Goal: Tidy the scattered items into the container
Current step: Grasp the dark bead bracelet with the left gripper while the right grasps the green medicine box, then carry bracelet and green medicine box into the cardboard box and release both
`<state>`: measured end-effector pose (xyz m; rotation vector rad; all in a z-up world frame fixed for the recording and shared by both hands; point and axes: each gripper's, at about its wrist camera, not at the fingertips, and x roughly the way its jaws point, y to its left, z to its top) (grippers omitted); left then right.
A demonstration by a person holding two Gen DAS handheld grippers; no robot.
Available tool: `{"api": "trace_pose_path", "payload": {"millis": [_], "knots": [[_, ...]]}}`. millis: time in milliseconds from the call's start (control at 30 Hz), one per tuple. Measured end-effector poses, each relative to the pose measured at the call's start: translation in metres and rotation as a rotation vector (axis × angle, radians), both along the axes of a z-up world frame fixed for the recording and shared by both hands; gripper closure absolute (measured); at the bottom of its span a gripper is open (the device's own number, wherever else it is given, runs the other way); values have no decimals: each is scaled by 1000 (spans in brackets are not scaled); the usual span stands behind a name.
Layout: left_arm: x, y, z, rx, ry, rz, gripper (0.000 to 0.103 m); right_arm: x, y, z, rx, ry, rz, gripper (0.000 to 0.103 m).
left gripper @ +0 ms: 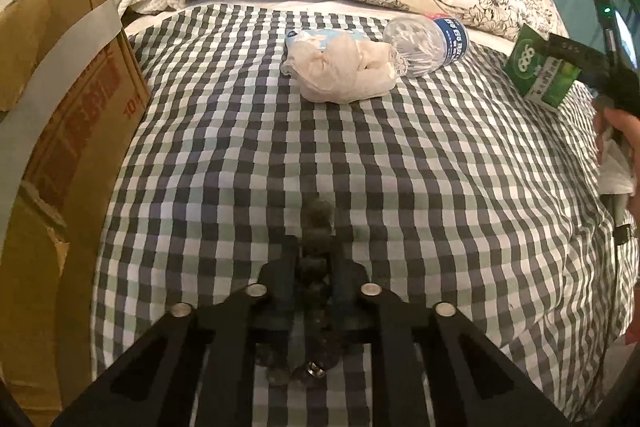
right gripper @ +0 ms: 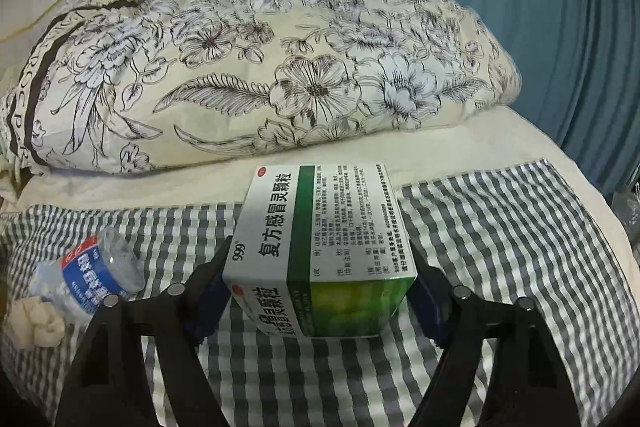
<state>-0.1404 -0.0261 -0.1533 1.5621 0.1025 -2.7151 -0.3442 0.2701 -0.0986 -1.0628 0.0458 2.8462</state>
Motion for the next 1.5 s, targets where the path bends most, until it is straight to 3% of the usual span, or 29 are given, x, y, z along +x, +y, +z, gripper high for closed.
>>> {"api": "trace_pose_path", "payload": {"millis": [100,300,800,1167,1500], "knots": [[2,0,8,20,-2,8,90,21,7,12,-85,18,33,26],[18,3,36,26,47,-11,92,82,4,39,-153,39,101,26],[82,-8,126,50,224,-3,92,223,-71,103,-200,62,364,26],[112,-40,188,71,322,33,92,270,-131,151,-199,121,494,26],[114,-127,217,7,364,173,92,258,-241,161,-284,91,717,26]]}}
